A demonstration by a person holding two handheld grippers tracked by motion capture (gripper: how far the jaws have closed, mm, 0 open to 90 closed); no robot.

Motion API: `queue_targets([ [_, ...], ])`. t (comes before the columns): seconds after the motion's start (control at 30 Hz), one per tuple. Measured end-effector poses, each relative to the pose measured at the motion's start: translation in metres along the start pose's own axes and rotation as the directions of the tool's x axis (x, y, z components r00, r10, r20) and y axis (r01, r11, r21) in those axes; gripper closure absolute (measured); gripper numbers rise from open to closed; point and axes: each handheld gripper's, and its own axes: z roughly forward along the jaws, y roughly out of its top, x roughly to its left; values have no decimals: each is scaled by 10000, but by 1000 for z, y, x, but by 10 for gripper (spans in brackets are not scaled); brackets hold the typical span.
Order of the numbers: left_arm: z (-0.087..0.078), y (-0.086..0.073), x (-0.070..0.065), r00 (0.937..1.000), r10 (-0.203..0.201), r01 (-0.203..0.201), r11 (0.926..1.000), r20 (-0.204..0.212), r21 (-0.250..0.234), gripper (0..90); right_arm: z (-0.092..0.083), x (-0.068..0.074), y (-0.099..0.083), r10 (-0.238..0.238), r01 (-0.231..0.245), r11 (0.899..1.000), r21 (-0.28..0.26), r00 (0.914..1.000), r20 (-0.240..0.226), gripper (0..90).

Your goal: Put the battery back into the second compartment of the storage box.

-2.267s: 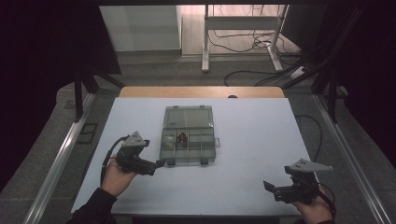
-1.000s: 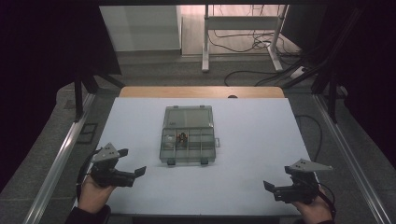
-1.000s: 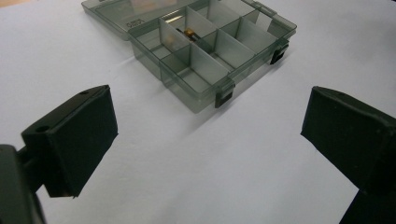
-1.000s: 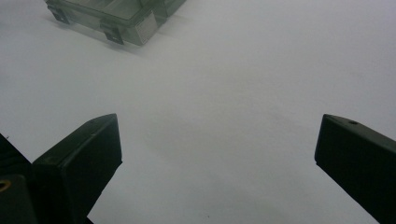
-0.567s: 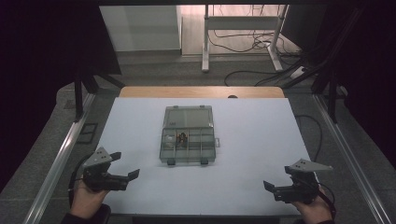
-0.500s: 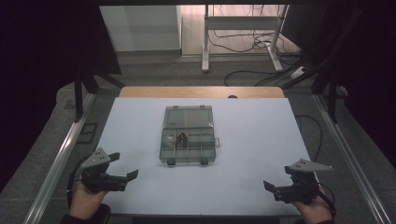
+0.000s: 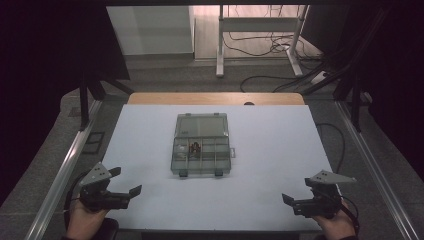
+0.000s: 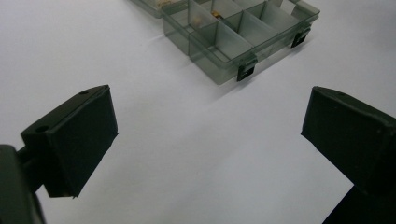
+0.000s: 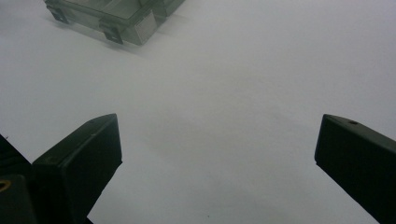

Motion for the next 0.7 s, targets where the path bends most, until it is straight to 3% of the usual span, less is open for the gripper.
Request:
queue_targets([
  [0.43,-6,-10,2,9992,-47,57,9997,-408,235,24,0,0,0,35,-35,10000,1,10000,18,7],
  [0.7,-4,-9,2,9990,-36,55,9991,-435,428,24,0,0,0,55,-55,10000,49,10000,3,7],
])
